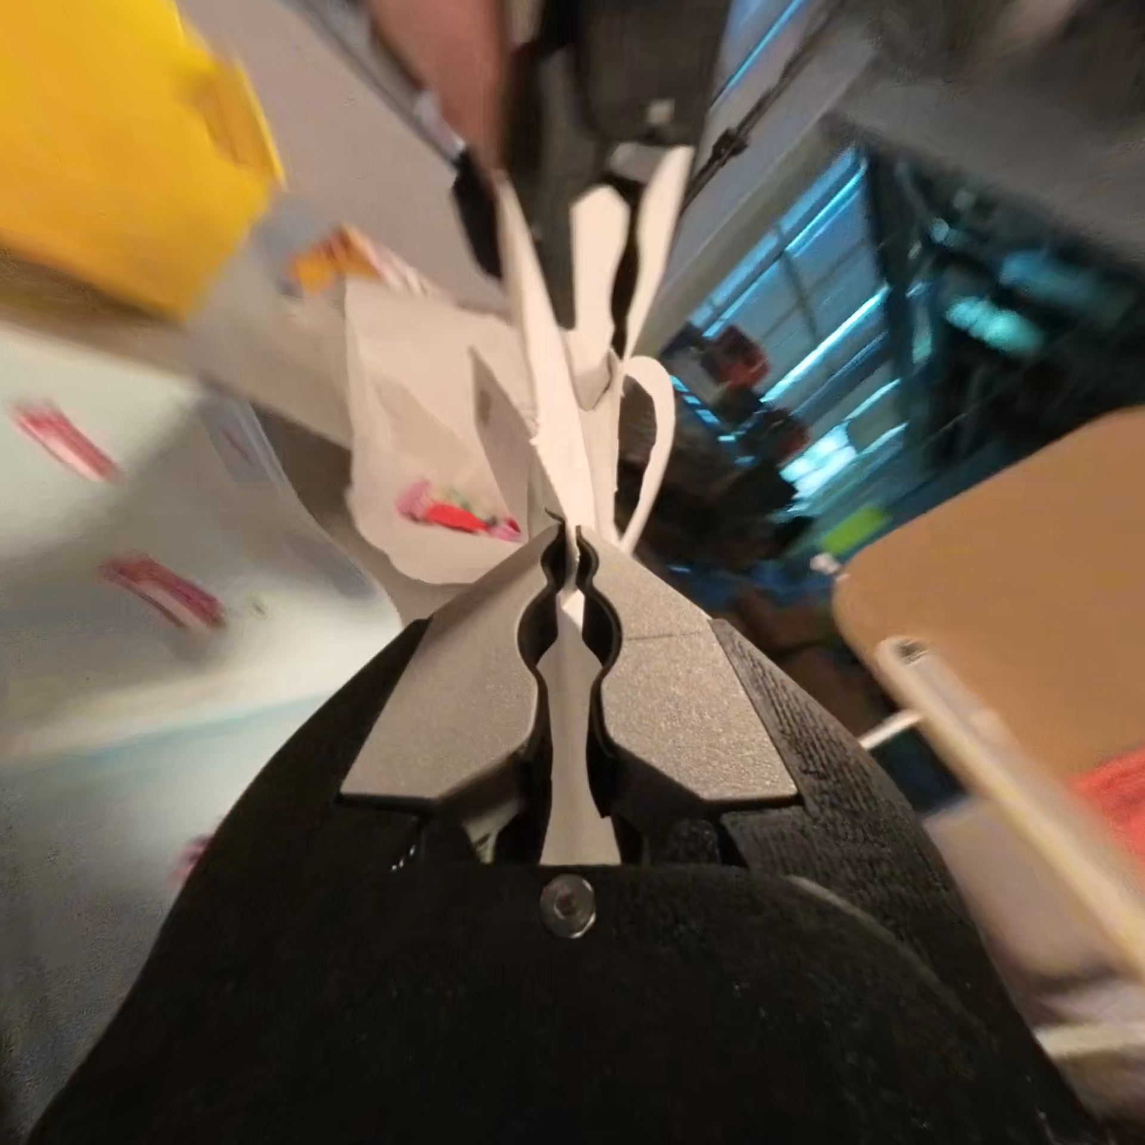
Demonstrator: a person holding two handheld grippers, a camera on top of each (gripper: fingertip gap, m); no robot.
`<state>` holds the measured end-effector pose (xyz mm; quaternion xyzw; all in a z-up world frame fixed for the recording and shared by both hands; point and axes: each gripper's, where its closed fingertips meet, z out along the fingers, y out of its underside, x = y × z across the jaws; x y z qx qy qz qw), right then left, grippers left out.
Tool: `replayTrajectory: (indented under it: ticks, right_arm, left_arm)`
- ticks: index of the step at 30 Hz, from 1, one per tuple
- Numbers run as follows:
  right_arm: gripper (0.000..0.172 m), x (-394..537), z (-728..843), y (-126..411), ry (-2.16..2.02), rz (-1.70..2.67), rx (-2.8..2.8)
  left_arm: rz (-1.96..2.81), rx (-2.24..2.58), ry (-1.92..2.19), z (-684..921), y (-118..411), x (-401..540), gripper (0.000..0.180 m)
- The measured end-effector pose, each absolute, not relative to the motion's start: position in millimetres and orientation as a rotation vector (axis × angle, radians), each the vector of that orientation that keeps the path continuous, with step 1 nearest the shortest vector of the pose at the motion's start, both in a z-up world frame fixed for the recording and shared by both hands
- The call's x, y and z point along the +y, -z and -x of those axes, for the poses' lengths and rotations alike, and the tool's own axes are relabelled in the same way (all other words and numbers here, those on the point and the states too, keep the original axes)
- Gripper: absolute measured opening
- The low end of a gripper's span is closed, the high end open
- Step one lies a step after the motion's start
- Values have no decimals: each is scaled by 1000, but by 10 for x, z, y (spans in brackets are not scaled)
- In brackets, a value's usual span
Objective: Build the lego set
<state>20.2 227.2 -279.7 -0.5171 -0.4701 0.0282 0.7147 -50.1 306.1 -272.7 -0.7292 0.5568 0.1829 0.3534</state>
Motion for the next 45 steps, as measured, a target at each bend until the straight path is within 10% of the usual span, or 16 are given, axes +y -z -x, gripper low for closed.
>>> replayTrajectory:
  ticks: [6, 16, 25, 45]
  right_arm:
    - [0, 2270, -701, 2558, -677, 1359, -732]
    - [1, 2802, -1235, 3549, 464, 1655, -1066]
    - [68, 2564, -995, 3285, -184, 1817, -932]
    - [89, 2264, 721, 2183, -1091, 1366, -778]
  left_arm:
    - [1932, 1314, -436, 655, 2600, 3194, 0]
    - [1914, 1310, -435, 665, 2605, 3192, 0]
    - [1867, 1273, -482, 807, 2439, 3297, 0]
    - [1475, 1187, -476, 1481, 753, 2408, 0]
